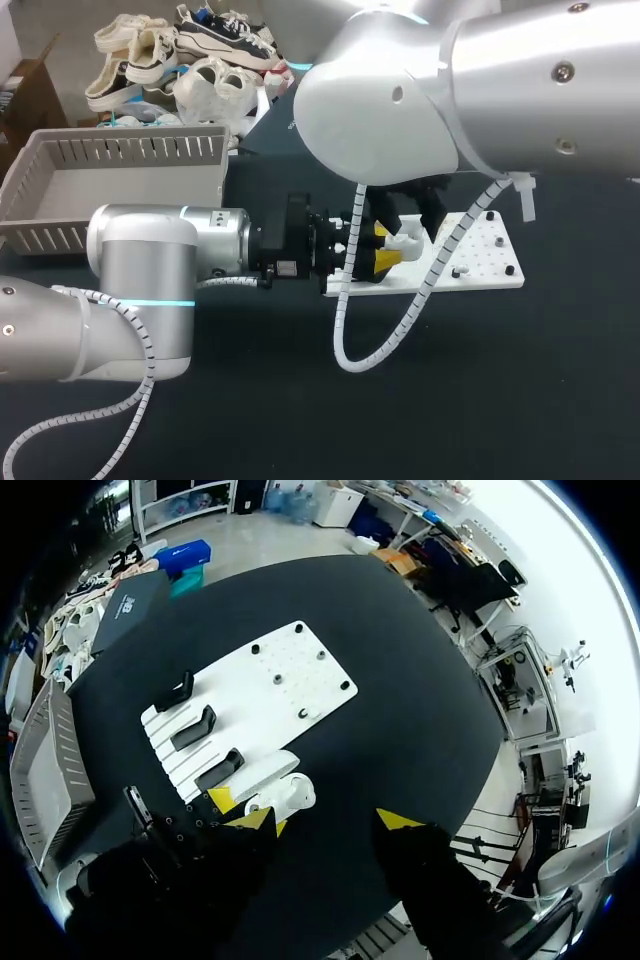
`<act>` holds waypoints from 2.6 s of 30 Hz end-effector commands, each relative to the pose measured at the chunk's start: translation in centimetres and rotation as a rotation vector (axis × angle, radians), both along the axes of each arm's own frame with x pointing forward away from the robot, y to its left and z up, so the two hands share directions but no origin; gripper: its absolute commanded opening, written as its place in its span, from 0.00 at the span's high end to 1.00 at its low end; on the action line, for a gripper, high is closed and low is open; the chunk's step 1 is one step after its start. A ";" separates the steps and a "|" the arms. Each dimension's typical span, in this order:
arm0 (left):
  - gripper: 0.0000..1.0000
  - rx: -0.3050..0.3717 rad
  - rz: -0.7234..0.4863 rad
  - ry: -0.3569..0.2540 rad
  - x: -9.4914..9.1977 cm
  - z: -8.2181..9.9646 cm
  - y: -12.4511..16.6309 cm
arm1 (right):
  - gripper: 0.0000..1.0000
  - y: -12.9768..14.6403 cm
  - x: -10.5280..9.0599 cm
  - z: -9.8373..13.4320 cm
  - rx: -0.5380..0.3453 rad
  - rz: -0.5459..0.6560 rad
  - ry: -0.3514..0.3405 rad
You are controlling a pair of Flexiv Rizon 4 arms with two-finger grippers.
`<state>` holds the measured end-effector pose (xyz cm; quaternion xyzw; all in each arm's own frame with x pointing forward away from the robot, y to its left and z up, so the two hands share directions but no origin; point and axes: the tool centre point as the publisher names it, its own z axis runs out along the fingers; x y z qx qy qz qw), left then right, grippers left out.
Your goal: Pick up each earbud case from the left stands, insert the matching earbuds, close the lid, and place the case in the box.
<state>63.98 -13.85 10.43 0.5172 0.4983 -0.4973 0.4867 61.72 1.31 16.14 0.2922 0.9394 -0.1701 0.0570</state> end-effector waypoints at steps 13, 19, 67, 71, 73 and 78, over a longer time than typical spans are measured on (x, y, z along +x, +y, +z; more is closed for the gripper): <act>1.00 -0.001 0.005 -0.002 -0.1 0.0 0.0 | 0.31 -2.4 -1.3 -0.8 0.051 -0.005 0.033; 1.00 -0.001 0.005 -0.002 -0.1 0.0 0.0 | 0.28 -2.6 -1.0 -1.1 0.058 -0.012 0.038; 1.00 -0.001 0.005 -0.002 -0.1 0.0 0.0 | 0.38 -9.0 0.2 -5.3 0.462 0.365 -0.197; 1.00 -0.001 0.005 -0.002 -0.1 0.0 0.0 | 0.45 -9.1 0.6 -6.4 0.456 0.384 -0.195; 1.00 -0.001 0.005 -0.002 -0.1 0.0 0.0 | 0.47 -9.1 0.9 -6.7 0.469 0.395 -0.193; 1.00 -0.001 0.005 -0.002 -0.1 0.0 0.0 | 0.52 -8.9 1.7 -7.8 0.478 0.403 -0.217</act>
